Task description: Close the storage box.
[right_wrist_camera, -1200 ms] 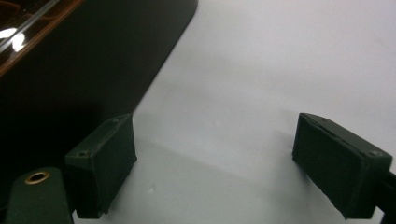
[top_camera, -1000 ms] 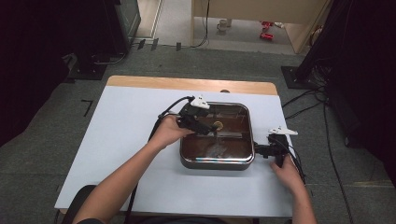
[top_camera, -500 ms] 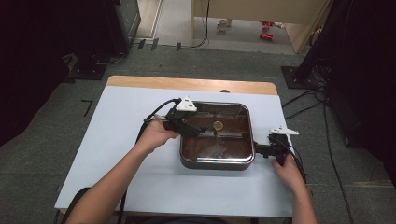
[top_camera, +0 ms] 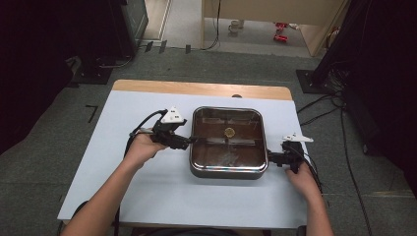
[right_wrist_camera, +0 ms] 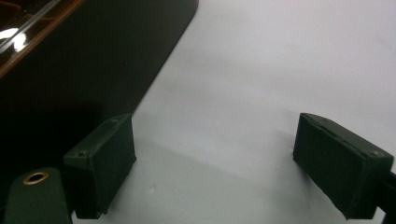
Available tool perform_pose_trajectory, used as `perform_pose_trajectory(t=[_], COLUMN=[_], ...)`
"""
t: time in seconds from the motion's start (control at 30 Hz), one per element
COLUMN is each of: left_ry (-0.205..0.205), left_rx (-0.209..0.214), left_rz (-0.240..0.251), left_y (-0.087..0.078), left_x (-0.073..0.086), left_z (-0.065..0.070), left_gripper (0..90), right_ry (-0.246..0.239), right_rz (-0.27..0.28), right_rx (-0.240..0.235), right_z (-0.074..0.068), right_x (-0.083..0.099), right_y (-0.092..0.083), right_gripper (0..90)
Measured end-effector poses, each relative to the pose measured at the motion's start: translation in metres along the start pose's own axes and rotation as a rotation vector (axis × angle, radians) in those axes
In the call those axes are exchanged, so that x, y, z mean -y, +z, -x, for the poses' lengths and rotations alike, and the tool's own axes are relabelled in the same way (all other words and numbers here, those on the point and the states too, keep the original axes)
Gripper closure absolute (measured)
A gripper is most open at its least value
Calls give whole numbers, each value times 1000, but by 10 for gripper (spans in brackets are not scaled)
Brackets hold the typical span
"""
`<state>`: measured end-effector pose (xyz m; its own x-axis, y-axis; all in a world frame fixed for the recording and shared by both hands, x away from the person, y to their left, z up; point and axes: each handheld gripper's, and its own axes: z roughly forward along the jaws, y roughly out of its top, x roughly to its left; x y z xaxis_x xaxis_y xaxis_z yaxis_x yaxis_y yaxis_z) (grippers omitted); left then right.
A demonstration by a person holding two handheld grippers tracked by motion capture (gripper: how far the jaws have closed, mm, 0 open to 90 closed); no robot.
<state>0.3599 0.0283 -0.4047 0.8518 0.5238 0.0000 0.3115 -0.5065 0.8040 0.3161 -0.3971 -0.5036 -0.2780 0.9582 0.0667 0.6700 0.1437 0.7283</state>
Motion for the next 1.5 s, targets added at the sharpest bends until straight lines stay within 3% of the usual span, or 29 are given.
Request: perform_pose_trajectory(t=[0.5, 0.67, 1.03, 1.17, 1.27, 1.5], left_ry=[-27, -41, -76, -43, -57, -3], left_rx=[-61, -48, 2, -17, 5, 14], left_rz=[-38, -59, -157, -189, -193, -191], left_y=[-5, -2, 12, 17, 19, 23], left_x=[43, 54, 82, 87, 89, 92], left_z=[-16, -15, -8, -9, -12, -9], left_gripper=[239, 238, 239, 243, 248, 194], right_ry=[0, 0, 0, 0, 0, 0], right_rz=[0, 0, 0, 0, 0, -1], right_rx=[0, 0, 1, 0, 1, 1], right_z=[0, 0, 0, 0, 0, 0], right_x=[0, 0, 0, 0, 0, 0], right_y=[0, 0, 0, 0, 0, 0], right_gripper=[126, 126, 126, 126, 126, 126])
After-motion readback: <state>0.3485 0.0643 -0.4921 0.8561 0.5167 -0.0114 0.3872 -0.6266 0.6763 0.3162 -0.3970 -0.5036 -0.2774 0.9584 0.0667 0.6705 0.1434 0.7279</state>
